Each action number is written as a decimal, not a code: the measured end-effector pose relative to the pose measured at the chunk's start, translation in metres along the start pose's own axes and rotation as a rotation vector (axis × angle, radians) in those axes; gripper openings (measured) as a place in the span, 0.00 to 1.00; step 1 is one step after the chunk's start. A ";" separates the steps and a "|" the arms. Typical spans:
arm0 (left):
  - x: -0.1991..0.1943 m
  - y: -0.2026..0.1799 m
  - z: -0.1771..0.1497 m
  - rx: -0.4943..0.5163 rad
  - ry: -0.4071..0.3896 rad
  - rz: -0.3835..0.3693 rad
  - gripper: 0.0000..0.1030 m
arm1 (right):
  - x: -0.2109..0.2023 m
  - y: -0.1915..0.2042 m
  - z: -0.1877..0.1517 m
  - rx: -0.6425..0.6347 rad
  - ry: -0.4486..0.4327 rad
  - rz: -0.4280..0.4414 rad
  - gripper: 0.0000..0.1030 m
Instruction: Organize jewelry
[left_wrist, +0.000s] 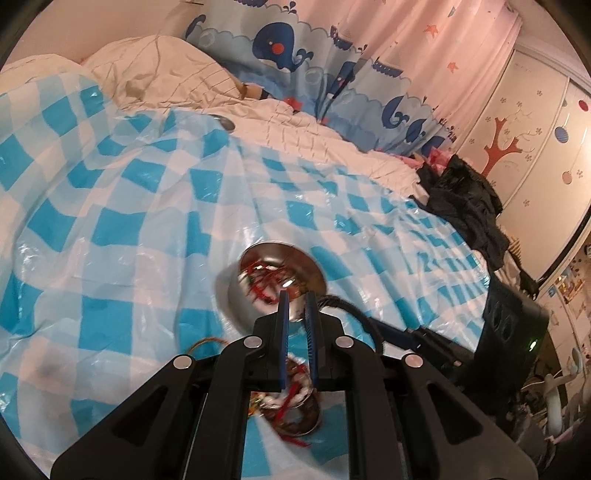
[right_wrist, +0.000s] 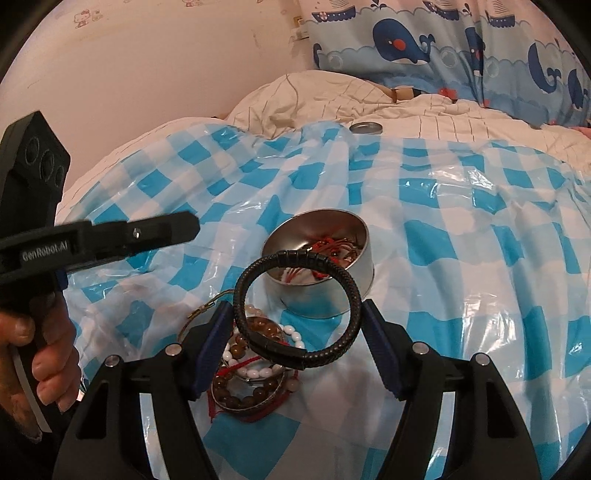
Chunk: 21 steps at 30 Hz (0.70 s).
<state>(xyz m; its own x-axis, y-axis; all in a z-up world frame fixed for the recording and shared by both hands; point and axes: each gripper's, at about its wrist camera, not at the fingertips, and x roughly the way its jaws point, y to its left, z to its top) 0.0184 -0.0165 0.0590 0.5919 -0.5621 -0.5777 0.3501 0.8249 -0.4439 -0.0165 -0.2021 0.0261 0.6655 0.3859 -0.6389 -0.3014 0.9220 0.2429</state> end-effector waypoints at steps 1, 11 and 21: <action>0.001 -0.002 0.002 0.002 -0.004 -0.002 0.08 | -0.001 -0.001 0.000 0.000 -0.001 -0.004 0.66; 0.020 0.018 -0.013 0.067 0.144 0.190 0.13 | -0.005 -0.013 0.004 0.038 -0.008 -0.007 0.66; 0.053 0.048 -0.043 0.052 0.269 0.275 0.28 | -0.002 -0.012 0.002 0.045 0.003 0.004 0.66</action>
<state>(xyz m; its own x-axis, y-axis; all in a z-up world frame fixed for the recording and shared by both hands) 0.0349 -0.0093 -0.0225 0.4598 -0.3099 -0.8322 0.2457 0.9449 -0.2161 -0.0131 -0.2136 0.0258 0.6623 0.3892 -0.6402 -0.2725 0.9211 0.2781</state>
